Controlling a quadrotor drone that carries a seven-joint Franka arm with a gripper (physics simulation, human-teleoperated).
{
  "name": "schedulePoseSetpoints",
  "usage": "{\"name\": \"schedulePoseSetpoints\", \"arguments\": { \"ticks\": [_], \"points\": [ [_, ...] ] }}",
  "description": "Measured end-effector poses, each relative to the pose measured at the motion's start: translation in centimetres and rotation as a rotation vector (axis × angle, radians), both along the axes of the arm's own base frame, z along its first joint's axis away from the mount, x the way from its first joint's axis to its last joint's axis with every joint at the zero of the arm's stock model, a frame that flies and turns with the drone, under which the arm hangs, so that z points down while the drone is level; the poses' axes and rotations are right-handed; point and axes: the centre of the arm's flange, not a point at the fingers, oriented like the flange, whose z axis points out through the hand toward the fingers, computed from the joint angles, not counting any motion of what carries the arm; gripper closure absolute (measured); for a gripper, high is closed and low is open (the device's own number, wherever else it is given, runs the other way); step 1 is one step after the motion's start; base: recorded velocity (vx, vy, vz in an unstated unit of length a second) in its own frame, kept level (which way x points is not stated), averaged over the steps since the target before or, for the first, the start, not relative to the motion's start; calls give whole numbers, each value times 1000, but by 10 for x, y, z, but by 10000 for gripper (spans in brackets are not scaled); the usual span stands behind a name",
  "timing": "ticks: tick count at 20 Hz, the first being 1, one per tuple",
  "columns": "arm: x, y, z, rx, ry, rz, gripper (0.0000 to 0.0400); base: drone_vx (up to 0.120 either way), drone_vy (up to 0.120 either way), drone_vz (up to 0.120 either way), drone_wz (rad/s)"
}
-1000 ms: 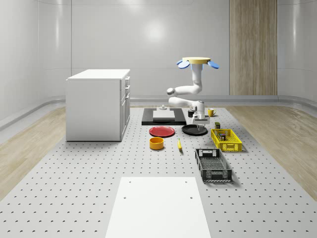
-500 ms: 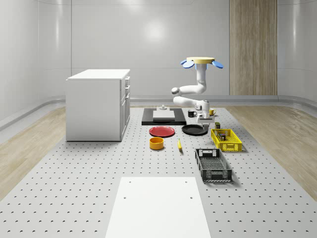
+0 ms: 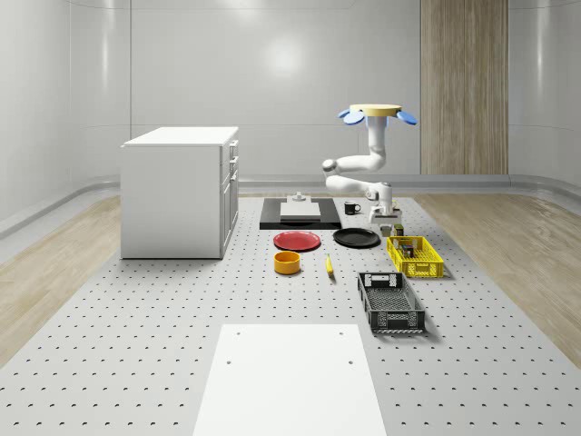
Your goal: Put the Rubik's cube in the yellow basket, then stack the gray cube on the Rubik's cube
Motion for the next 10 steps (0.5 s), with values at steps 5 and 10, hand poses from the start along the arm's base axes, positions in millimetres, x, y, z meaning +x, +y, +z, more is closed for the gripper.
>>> {"name": "schedulePoseSetpoints", "arguments": {
  "ticks": [5, 10],
  "points": [
    [0, 0, 0, 0, 0, 0, 150, 0, 120, 0, 0],
    [0, 0, 0, 0, 0, 0, 150, 0, 120, 0, 0]
  ]
}}
